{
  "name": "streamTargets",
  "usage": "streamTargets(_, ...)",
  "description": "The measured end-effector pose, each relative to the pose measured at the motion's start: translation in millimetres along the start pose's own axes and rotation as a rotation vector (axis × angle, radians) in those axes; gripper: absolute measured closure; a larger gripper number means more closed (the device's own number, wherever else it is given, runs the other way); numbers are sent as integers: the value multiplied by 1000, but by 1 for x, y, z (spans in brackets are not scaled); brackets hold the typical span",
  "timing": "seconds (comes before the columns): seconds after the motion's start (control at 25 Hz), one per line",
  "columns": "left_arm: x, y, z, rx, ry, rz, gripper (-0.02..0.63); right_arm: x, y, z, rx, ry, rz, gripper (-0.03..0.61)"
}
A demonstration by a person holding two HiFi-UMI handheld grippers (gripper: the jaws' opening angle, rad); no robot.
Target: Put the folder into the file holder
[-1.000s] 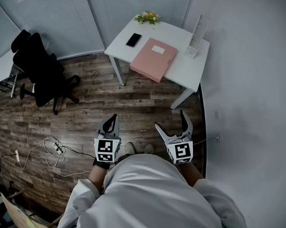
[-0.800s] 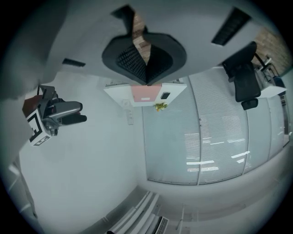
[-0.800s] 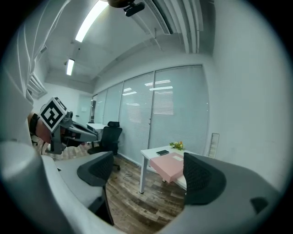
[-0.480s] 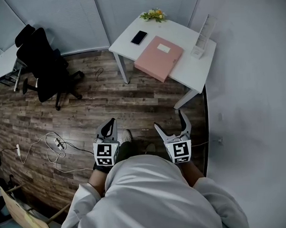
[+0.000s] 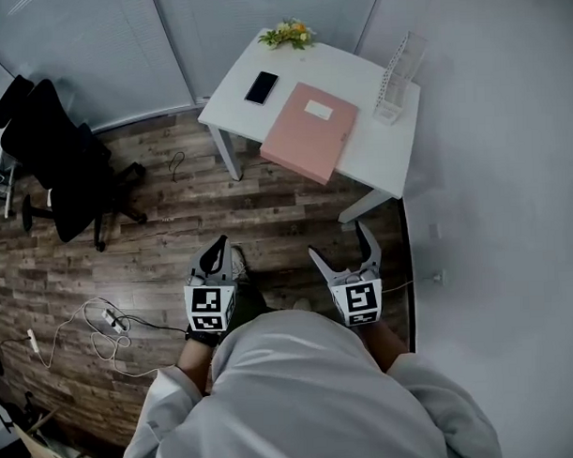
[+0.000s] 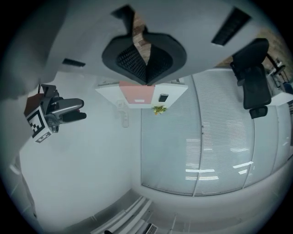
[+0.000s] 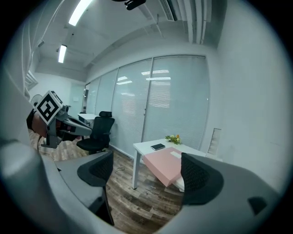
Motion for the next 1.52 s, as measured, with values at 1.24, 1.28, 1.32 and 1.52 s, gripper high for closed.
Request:
streamTargets(1.24, 179, -44, 232, 139, 163, 106, 604, 249, 77, -48, 1372, 481, 7, 118)
streamTargets(1.28, 183, -46, 234, 140, 161, 114, 604, 256, 85, -50, 1461, 469, -34, 118)
streamTargets(1.32, 186, -47, 235, 143, 160, 122, 604, 263, 94, -52, 1544, 462, -74, 118)
streamTargets(1.52, 197, -48, 237, 167, 161, 168, 604, 295, 137, -52, 1835, 432, -233, 118)
Point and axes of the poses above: the fingertips, and each gripper's own axes: x forward along the fingers, z to its left, y out of its underside, the point moved 10 cm from there along -x, backward along the fingers, and after that the axes turned 8 degrees about x, right-handed, at the moved point
